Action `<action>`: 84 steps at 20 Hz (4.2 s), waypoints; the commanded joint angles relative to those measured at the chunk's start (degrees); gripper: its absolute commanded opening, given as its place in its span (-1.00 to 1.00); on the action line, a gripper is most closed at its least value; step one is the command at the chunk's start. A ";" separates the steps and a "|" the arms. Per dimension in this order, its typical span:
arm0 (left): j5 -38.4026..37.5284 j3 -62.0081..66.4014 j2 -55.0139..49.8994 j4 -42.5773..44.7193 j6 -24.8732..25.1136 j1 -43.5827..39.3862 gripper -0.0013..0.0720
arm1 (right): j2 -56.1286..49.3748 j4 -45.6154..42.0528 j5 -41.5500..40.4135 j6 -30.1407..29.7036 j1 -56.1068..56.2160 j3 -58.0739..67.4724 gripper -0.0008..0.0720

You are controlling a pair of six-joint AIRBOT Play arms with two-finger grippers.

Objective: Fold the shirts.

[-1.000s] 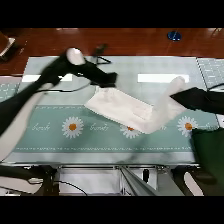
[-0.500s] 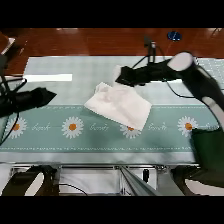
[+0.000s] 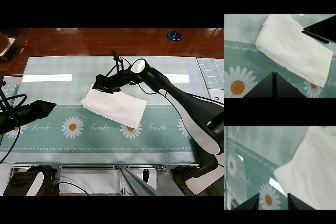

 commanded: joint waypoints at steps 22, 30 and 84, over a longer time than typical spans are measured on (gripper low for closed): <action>0.11 -0.35 -7.23 -0.48 2.36 -1.95 -0.92 | 33.51 1.55 -9.18 -0.20 -26.53 -59.10 0.15; 0.55 -0.35 -7.30 -0.48 2.34 -3.45 -0.92 | 14.99 6.08 -4.22 -5.44 -18.71 -44.04 0.06; 3.45 -0.35 -7.54 -0.46 4.44 -3.48 -0.92 | 70.14 -60.46 51.65 8.07 -99.27 -30.91 0.04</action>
